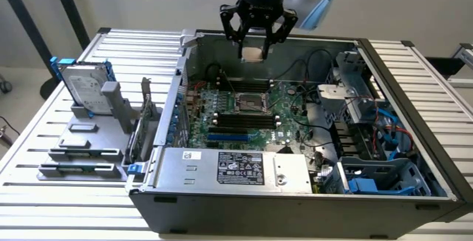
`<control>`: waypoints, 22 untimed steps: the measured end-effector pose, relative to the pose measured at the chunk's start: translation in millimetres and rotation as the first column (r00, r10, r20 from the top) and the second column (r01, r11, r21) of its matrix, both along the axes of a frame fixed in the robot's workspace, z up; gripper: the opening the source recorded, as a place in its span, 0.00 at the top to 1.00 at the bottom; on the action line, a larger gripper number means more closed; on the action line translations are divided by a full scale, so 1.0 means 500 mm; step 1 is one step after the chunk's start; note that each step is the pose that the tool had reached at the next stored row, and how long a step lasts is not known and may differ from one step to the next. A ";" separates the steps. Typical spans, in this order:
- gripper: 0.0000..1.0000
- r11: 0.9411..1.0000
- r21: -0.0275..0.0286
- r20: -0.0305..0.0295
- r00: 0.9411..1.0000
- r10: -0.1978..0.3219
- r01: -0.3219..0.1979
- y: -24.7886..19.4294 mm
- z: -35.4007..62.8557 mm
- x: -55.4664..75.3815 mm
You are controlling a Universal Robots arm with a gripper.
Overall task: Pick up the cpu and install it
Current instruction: 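Pick up the cpu and move it towards the insertion slot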
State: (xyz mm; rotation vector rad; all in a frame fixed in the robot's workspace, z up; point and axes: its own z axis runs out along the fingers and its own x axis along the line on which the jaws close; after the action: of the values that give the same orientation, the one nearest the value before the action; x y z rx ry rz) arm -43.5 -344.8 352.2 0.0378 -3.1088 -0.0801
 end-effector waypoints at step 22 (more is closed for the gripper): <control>0.45 1.000 0.000 -0.001 1.000 -0.011 0.011 0.0437 -0.079 0.029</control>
State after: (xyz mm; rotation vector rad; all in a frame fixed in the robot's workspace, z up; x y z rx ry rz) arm -28.9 -322.9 312.7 0.0200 -3.1087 -0.0809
